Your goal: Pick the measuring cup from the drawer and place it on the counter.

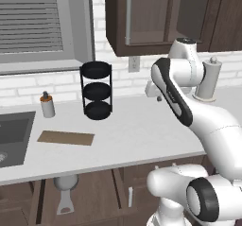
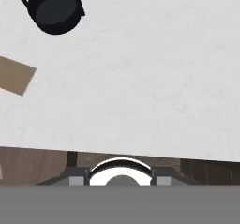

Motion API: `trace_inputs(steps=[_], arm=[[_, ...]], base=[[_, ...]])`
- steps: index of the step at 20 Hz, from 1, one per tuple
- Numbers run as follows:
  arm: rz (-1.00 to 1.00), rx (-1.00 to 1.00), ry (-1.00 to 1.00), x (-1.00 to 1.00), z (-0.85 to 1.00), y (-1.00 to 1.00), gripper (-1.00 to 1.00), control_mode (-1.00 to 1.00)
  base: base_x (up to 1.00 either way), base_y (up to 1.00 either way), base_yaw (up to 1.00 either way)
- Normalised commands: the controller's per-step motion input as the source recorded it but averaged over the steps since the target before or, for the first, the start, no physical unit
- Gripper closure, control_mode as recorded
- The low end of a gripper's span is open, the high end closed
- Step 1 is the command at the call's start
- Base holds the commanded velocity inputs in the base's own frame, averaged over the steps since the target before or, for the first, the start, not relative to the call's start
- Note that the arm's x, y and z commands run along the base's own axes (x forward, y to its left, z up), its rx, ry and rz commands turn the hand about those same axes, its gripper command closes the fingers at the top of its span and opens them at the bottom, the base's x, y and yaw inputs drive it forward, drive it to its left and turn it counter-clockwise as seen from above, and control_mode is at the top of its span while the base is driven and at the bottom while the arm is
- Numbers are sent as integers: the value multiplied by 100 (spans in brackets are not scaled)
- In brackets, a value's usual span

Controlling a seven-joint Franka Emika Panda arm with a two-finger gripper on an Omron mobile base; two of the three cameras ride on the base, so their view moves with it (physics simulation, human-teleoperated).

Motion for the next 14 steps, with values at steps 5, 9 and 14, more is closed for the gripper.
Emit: trace_inputs(steps=[5, 9, 14], arm=[[0, 0, 0, -34, -1, 19, -100, -100], [0, -2, 1, -49, -11, 99, -100, -100], [0, -1, 0, -16, -11, 100, -100, -100]], base=[[0, 0, 0], [0, 0, 0], [0, 0, 0]])
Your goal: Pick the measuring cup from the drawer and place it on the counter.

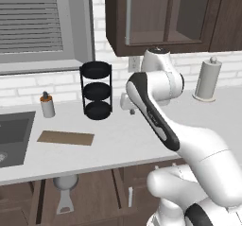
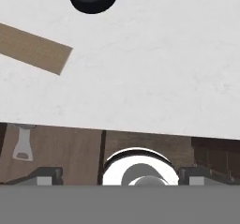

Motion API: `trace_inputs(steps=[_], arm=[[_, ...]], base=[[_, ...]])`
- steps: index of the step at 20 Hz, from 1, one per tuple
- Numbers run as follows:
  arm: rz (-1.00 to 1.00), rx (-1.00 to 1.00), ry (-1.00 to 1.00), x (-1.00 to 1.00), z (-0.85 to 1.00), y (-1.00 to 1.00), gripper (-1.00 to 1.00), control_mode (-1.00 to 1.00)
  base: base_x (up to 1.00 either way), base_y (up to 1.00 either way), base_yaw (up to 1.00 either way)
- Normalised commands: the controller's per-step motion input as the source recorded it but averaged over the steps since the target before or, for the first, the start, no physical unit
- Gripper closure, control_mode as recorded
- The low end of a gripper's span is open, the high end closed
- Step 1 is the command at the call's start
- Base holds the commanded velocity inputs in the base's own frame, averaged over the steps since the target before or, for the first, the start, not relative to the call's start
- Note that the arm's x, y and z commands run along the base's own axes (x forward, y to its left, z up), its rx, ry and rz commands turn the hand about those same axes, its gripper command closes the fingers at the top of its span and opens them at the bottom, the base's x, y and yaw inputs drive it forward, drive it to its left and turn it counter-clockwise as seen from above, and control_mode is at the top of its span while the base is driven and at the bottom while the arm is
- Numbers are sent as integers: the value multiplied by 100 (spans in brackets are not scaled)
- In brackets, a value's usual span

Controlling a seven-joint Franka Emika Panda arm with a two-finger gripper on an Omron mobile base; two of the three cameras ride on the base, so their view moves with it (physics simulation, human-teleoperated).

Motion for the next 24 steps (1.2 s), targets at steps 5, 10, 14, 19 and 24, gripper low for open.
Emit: trace_inputs(steps=[5, 10, 14, 19, 24], arm=[[0, 0, 3, -16, -25, 100, -100, -100], [0, 0, 8, -28, -56, 96, -100, -100], [0, 0, 5, -38, -71, 92, -100, -100], [0, 0, 1, -24, -50, 80, -100, -100], [0, 0, 1, -1, -18, 49, -100, -100]], base=[[0, 0, 0], [0, 0, 0], [0, 0, 0], [0, 0, 0], [0, 0, 0]])
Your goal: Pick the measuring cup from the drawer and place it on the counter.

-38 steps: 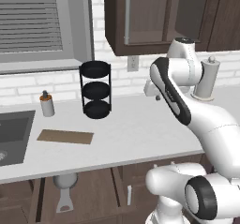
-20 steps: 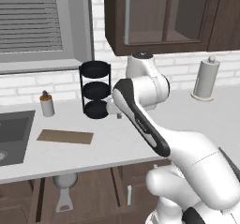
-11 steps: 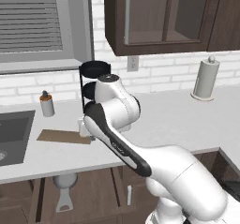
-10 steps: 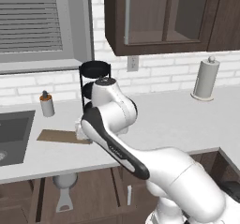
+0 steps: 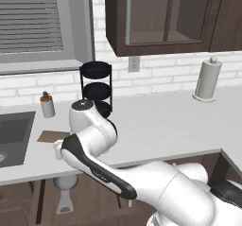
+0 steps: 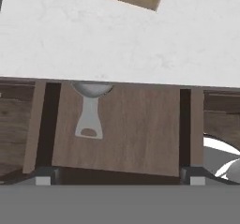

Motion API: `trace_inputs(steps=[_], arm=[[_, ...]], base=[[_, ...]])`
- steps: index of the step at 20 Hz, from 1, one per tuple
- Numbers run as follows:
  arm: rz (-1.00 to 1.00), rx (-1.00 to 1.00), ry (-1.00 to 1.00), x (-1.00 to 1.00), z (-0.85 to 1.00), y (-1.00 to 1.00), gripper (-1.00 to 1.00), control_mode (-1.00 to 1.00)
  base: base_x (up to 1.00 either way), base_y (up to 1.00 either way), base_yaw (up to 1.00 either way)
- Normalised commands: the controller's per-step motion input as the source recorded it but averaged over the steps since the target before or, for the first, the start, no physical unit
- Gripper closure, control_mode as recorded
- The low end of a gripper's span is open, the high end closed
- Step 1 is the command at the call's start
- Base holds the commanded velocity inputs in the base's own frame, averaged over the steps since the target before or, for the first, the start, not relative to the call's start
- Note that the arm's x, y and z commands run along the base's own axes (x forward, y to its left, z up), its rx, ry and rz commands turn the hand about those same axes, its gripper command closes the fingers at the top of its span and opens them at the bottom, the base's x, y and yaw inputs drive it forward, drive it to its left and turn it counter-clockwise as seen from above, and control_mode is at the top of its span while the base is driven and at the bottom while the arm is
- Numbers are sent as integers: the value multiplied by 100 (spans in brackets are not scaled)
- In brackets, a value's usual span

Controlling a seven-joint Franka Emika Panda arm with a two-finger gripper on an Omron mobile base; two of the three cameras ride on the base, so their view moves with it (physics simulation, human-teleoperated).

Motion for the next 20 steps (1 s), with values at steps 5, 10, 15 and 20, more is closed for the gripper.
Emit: trace_inputs(steps=[5, 10, 15, 20], arm=[[0, 0, 0, 0, -6, 26, -100, -100], [0, 0, 0, 0, -20, 35, -100, -100], [0, 3, 0, 0, -31, 12, -100, -100], [0, 4, 0, 0, -47, 0, -100, -100]], base=[[0, 0, 0], [0, 0, 0], [0, 0, 0], [0, 0, 0]])
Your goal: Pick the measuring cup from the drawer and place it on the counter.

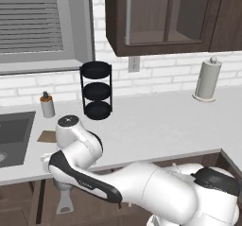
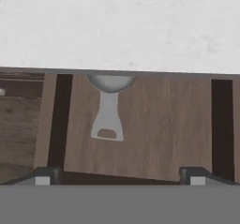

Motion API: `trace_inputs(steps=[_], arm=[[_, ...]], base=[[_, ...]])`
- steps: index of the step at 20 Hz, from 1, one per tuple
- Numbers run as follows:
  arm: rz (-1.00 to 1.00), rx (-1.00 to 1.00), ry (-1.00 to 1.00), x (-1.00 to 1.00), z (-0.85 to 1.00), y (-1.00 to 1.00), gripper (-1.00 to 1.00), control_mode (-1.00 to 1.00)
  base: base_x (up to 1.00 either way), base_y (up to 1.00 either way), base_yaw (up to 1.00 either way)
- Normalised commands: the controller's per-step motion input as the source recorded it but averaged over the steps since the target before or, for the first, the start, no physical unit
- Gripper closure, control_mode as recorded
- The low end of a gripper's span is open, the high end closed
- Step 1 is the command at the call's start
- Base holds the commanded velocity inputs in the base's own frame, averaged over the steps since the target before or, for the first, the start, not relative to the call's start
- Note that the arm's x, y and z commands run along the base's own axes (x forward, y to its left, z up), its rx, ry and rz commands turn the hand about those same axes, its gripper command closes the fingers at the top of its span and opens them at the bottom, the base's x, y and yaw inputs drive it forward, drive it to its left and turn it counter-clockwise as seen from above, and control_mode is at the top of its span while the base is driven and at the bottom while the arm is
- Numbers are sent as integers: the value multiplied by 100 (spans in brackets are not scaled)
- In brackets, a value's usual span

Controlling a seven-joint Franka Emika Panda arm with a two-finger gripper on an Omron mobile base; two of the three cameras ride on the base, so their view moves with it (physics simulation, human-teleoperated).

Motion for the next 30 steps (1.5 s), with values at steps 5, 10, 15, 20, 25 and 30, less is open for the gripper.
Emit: trace_inputs(steps=[5, 10, 15, 20, 25, 30], arm=[[0, 3, 0, 0, -33, 0, -100, -100], [0, 3, 1, 0, -30, 0, -100, -100], [0, 0, 0, 0, -32, 0, -100, -100], [0, 0, 3, -4, -44, 0, -100, -100], [0, 0, 0, -10, -26, 0, -100, -100], [0, 0, 1, -38, -27, 0, -100, -100]], base=[[0, 0, 0], [0, 0, 0], [0, 0, 0], [0, 0, 0], [0, 0, 0], [0, 0, 0]])
